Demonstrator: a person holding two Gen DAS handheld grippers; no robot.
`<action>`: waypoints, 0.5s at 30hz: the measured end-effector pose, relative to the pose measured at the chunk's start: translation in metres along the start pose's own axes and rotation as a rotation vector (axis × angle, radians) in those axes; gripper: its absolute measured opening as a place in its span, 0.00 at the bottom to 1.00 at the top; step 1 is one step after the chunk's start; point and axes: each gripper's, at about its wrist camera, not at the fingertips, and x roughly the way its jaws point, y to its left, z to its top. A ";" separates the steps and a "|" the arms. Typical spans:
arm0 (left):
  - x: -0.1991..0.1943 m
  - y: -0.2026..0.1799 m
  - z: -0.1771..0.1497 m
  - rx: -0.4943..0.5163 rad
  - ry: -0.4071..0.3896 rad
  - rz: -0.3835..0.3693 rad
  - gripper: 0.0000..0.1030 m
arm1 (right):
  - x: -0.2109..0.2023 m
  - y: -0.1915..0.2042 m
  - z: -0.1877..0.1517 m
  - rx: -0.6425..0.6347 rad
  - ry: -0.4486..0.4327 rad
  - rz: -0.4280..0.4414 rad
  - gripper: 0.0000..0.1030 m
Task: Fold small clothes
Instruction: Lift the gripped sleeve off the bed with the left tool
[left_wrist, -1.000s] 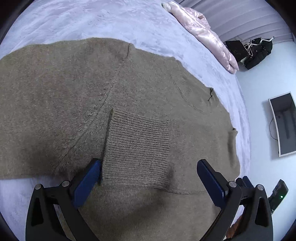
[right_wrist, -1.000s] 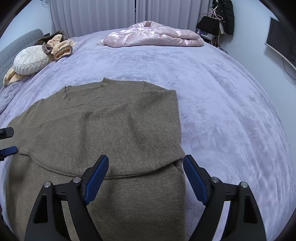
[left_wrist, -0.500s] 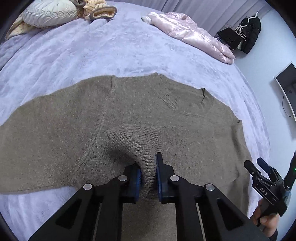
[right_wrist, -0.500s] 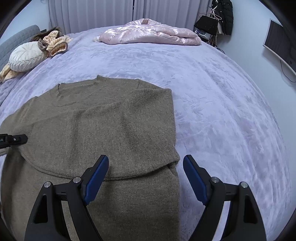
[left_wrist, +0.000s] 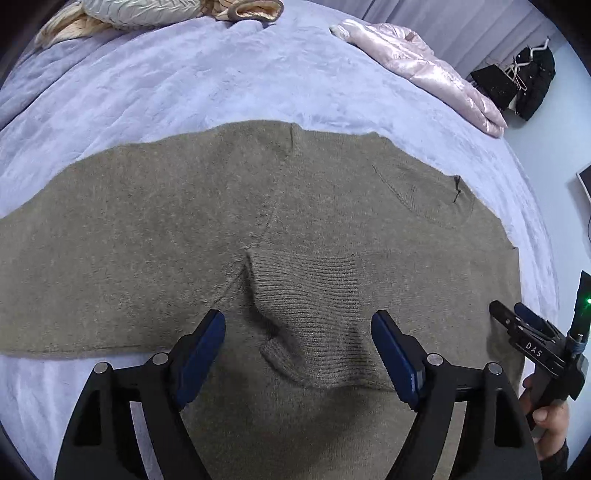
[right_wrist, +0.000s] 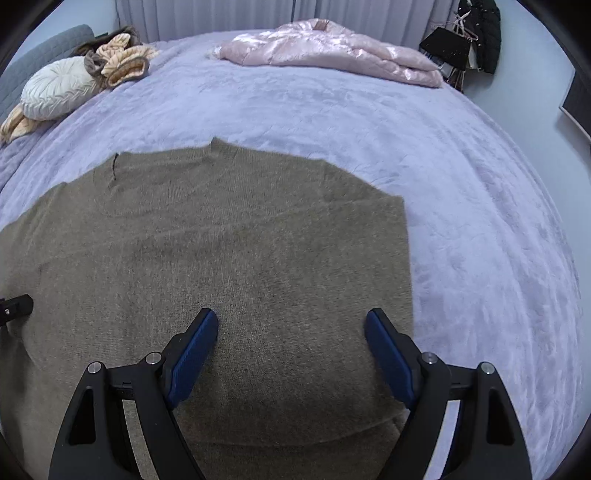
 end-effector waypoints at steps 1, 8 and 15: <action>-0.008 0.002 0.000 -0.011 -0.018 -0.027 0.80 | 0.001 -0.002 0.000 0.008 0.000 0.004 0.85; -0.029 0.029 -0.019 -0.070 -0.068 -0.050 1.00 | -0.051 -0.005 -0.009 0.094 -0.116 0.081 0.86; -0.060 0.130 -0.044 -0.316 -0.151 -0.140 1.00 | -0.008 0.041 -0.027 -0.055 0.055 0.115 0.90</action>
